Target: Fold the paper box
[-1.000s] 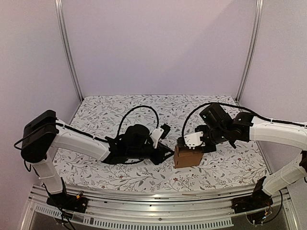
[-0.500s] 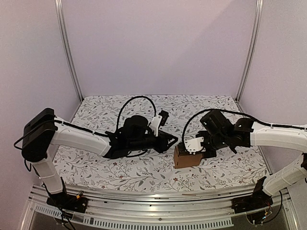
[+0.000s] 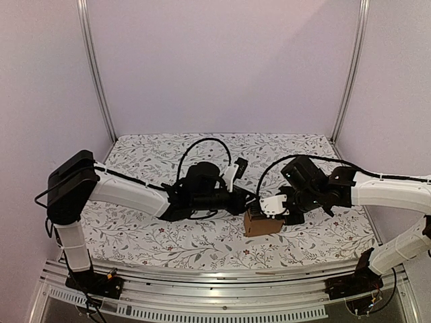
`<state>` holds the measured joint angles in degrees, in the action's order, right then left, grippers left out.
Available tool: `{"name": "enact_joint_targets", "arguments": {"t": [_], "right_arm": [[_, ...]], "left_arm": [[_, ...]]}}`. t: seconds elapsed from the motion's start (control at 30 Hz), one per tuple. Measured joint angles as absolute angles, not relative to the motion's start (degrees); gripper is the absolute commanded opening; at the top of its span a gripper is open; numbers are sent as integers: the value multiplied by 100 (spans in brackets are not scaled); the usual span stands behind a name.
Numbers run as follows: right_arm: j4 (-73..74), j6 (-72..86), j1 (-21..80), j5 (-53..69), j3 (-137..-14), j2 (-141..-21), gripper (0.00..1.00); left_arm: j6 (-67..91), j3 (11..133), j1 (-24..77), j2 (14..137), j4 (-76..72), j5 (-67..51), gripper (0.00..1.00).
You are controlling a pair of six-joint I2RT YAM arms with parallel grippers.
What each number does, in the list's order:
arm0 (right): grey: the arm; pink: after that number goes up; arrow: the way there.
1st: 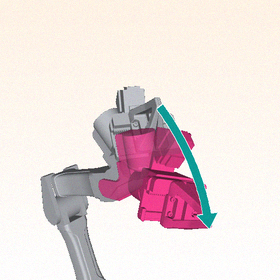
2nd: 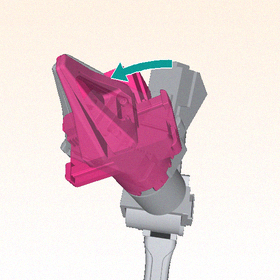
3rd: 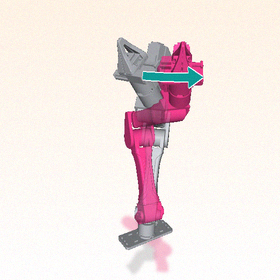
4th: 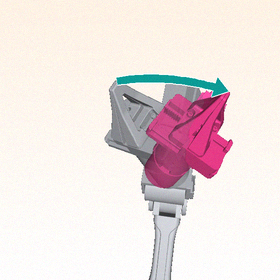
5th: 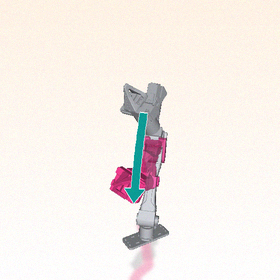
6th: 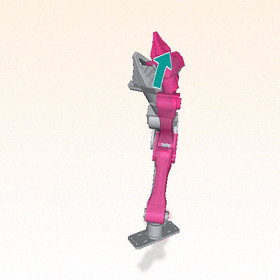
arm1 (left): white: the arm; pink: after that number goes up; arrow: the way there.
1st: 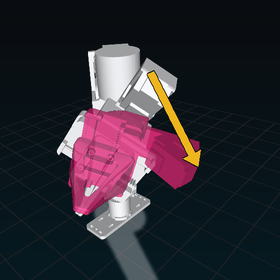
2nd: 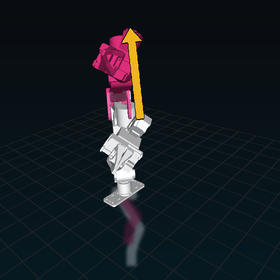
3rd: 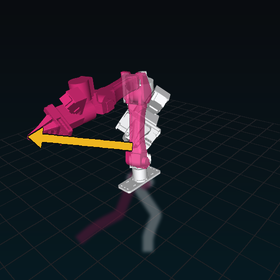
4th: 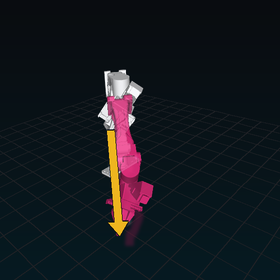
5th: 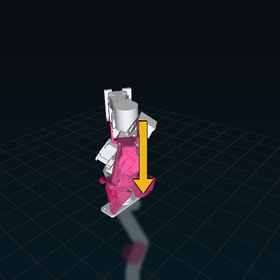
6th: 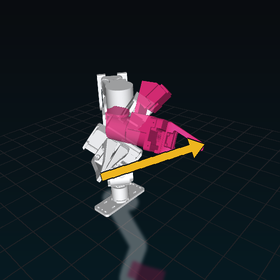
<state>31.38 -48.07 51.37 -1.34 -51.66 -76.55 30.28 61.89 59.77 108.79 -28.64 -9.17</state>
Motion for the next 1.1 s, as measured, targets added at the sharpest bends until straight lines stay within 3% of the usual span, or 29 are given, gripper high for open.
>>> {"name": "enact_joint_targets", "arguments": {"t": [0.33, 0.7, 0.87, 1.1], "right_arm": [[3170, -4635, 5131, -95, -5216, -7699, 23], [4139, -4418, 4980, 364, -5465, -7570, 46], [5085, -4412, 4847, 711, -5769, -7365, 48], [5675, -3907, 3236, 2206, -6484, -7378, 49]], "left_arm": [[3052, 6219, 6053, 11076, -2617, -1055, 28], [2998, 6224, 6125, 11120, -2606, -1083, 28], [2967, 6241, 6132, 11157, -2639, -1035, 28], [2950, 6285, 6134, 11201, -2652, -996, 28]]}}
